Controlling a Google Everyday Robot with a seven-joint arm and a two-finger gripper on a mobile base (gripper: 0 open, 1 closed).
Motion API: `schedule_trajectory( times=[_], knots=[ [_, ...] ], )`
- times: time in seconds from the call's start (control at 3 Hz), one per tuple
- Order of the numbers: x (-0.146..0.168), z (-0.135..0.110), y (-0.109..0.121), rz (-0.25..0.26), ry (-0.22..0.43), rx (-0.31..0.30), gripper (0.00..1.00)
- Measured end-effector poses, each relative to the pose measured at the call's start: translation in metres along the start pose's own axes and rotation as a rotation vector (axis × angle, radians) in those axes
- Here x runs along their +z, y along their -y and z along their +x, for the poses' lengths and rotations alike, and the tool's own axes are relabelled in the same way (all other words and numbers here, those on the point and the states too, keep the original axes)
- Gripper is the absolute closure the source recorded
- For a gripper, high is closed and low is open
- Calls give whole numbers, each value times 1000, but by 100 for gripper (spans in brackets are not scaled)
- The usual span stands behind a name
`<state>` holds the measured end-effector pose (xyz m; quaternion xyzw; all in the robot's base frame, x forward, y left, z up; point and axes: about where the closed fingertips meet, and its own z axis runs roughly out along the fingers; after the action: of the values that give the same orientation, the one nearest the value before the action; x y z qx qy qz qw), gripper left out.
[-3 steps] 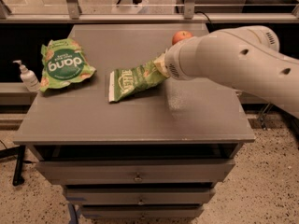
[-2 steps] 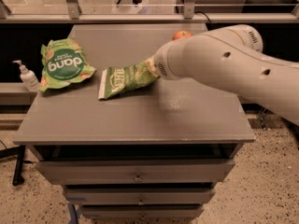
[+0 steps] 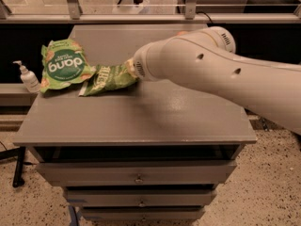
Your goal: Move green jalapeno chip bag near green rice chip bag
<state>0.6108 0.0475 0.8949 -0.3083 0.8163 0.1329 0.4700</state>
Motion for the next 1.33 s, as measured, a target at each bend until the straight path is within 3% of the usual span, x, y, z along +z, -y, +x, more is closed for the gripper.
schedule_trajectory(
  times=[0.33, 0.67, 1.33],
  knots=[
    [10, -4, -18, -42, 3, 27, 84],
    [15, -5, -30, -79, -4, 47, 60],
    [15, 1, -35, -116, -26, 65, 13]
  ],
)
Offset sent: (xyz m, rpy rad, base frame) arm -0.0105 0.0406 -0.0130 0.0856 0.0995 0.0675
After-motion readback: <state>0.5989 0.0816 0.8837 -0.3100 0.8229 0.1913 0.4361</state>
